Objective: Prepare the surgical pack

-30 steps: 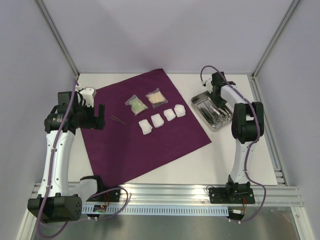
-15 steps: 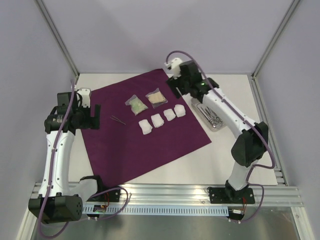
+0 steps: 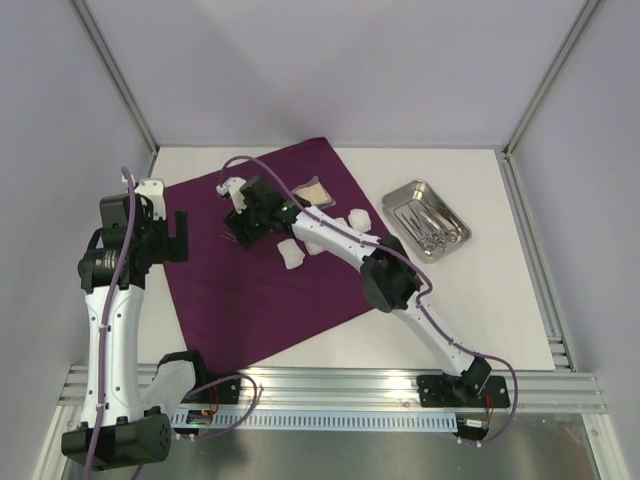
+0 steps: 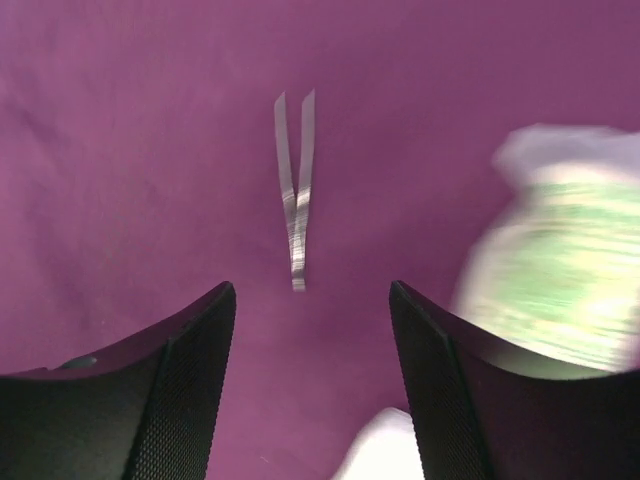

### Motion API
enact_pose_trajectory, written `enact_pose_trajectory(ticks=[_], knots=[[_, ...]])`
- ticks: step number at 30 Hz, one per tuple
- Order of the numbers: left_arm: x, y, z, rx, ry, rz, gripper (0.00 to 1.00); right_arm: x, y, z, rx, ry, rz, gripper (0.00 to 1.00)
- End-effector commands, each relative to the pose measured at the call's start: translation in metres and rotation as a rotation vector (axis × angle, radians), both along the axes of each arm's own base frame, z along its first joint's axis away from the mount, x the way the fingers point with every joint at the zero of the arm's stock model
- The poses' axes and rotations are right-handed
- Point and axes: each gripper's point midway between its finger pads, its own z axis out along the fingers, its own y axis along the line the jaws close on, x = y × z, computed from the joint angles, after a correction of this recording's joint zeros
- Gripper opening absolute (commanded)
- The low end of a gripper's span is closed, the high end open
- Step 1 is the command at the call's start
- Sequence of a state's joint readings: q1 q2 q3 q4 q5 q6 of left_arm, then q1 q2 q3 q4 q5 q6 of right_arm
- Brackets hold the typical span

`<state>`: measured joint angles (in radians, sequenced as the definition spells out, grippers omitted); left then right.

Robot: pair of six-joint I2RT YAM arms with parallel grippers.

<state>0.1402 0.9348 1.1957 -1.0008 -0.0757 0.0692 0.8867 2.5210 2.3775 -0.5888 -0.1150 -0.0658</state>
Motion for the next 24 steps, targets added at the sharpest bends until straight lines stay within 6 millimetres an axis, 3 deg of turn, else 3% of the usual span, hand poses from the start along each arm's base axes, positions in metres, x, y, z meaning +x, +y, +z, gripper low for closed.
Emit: enact_pose_trajectory(ticks=[1, 8, 12, 19, 24], knots=[[0.004, -0.001, 0.0, -0.009, -0.017, -0.01, 1.0, -0.021, 0.033, -0.004, 0.051, 0.01, 0.017, 0.65], [0.004, -0.009, 0.003, -0.037, -0.031, -0.043, 1.0, -0.016, 0.032, -0.058, 0.013, 0.086, -0.145, 0.59], [0.003, -0.01, 0.004, -0.039, -0.034, -0.049, 1.0, -0.009, 0.029, -0.071, -0.005, 0.071, -0.205, 0.5], [0.004, -0.01, 0.004, -0.037, -0.033, -0.051, 1.0, -0.004, 0.029, -0.08, -0.028, 0.015, -0.263, 0.4], [0.004, -0.014, 0.005, -0.049, -0.038, -0.069, 1.0, -0.018, 0.041, -0.069, -0.003, 0.037, -0.16, 0.37]])
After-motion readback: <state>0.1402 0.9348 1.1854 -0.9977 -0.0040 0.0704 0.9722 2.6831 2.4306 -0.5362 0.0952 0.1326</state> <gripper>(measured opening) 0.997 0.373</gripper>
